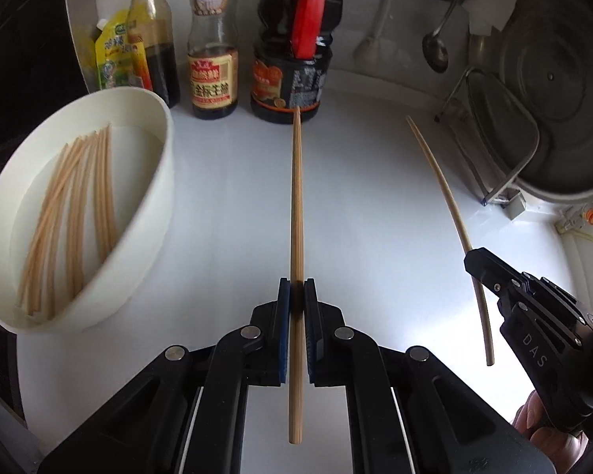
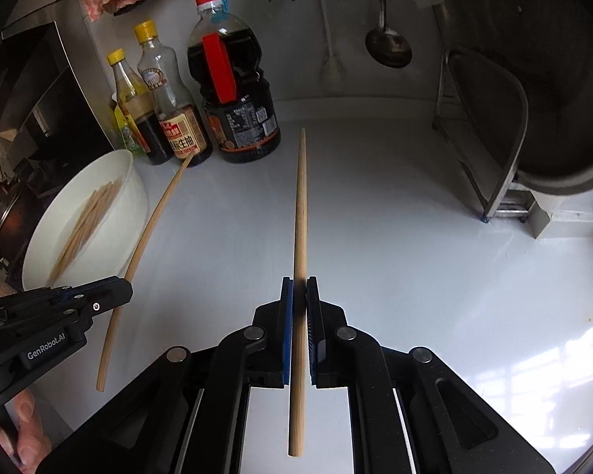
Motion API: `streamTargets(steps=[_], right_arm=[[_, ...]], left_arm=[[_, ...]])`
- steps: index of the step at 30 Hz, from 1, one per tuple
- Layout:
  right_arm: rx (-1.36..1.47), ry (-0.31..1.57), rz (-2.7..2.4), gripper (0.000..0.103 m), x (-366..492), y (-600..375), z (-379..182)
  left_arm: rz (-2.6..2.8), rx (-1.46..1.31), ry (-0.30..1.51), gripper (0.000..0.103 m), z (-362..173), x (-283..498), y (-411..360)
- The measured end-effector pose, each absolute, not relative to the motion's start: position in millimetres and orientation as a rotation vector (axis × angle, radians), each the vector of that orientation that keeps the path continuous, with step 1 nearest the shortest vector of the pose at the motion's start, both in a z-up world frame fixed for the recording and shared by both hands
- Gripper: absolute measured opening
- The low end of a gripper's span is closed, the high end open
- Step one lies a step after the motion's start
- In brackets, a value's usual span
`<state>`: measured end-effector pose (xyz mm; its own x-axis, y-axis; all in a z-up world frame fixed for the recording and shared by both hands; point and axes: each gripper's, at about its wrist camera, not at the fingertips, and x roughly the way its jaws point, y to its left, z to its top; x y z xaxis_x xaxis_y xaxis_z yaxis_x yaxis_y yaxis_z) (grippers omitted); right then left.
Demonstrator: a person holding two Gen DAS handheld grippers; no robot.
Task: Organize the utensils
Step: 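Carry both held chopsticks up and over the white basin, then open the left gripper over the basin while the right gripper releases its chopstick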
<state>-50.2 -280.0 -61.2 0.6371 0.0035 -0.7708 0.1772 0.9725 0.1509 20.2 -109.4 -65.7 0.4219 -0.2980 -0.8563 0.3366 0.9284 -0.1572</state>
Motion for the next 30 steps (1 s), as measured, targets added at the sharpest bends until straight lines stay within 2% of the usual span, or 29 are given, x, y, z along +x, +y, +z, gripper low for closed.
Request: streamTargets(steps=[7, 16, 30], right_arm=[[0.174, 0.813, 0.065, 0.006, 16.6, -192.2, -21.6], [0.127, 0.903, 0.238, 0.006, 102.9, -75.6, -39.4], [0.075, 1.067, 0.248, 0.006, 135.5, -19.7, -88.2]], left_arm=[[-0.245, 0.022, 0.969, 0.007, -18.7, 61.8, -16.8], [-0.071, 0.042, 1.015, 0.007, -38.5, 116.3, 89.2], [-0.110, 0.019, 1.106, 0.007, -78.1, 137.0, 121.5]])
